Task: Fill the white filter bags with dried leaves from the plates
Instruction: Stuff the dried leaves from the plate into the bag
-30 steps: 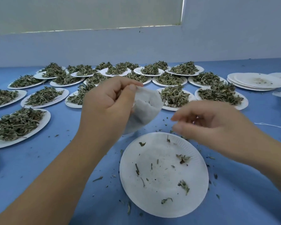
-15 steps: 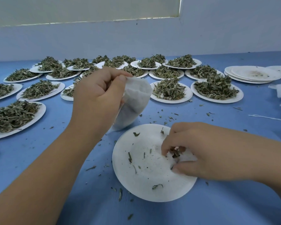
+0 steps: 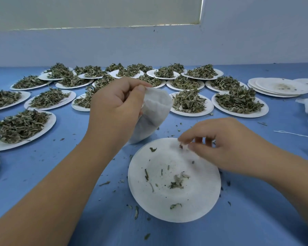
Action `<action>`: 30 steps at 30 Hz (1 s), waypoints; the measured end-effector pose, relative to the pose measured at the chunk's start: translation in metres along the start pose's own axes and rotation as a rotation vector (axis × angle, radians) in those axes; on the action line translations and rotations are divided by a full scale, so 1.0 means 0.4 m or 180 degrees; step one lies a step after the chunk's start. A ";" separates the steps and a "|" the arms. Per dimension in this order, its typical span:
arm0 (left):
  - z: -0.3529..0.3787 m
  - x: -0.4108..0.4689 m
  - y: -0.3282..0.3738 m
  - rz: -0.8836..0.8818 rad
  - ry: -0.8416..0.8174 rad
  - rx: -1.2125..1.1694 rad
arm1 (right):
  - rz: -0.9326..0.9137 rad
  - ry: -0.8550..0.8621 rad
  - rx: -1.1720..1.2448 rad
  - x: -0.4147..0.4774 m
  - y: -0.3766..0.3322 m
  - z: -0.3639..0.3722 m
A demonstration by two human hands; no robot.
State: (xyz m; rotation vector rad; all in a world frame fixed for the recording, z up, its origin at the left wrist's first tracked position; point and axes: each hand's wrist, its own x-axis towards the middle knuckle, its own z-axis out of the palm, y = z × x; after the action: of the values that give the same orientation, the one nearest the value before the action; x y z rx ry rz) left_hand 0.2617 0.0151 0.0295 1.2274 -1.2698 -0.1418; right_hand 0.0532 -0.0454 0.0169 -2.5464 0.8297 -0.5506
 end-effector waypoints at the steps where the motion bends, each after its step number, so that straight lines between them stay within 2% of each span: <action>1: -0.001 0.001 0.000 -0.0010 0.0004 -0.0003 | 0.0064 0.0026 -0.0107 0.003 0.005 -0.002; 4: -0.003 0.002 0.003 -0.0009 -0.0013 0.0004 | 0.0190 -0.0183 -0.0361 0.005 0.006 0.009; 9: -0.003 0.002 0.006 -0.0084 -0.0017 -0.0116 | 0.0014 -0.0302 -0.0440 -0.003 -0.019 0.032; 13: -0.006 0.005 0.006 -0.0136 -0.0009 -0.0232 | -0.0071 -0.0412 0.0059 -0.018 -0.035 0.029; 16: -0.006 0.007 0.007 -0.0139 0.0002 -0.0262 | -0.0217 -0.0292 0.0228 -0.015 -0.039 0.041; 19: -0.002 0.006 0.010 -0.0147 0.0013 -0.0289 | -0.0509 -0.0275 -0.0075 -0.003 -0.047 0.066; 24: 0.000 0.005 0.012 -0.0165 0.0009 -0.0242 | -0.0839 -0.0660 -0.0460 0.008 -0.063 0.091; 28: -0.001 0.003 0.013 -0.0194 0.0007 -0.0235 | -0.0822 -0.0808 -0.0115 0.000 -0.053 0.087; 30: -0.002 0.003 0.013 -0.0205 0.0016 -0.0234 | -0.0783 -0.0693 0.0193 -0.007 -0.046 0.081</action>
State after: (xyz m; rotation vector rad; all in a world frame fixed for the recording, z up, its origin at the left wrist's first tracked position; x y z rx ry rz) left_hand 0.2599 0.0170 0.0344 1.2051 -1.2110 -0.2302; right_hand 0.0751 -0.0219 -0.0020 -2.6094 0.4214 -0.3552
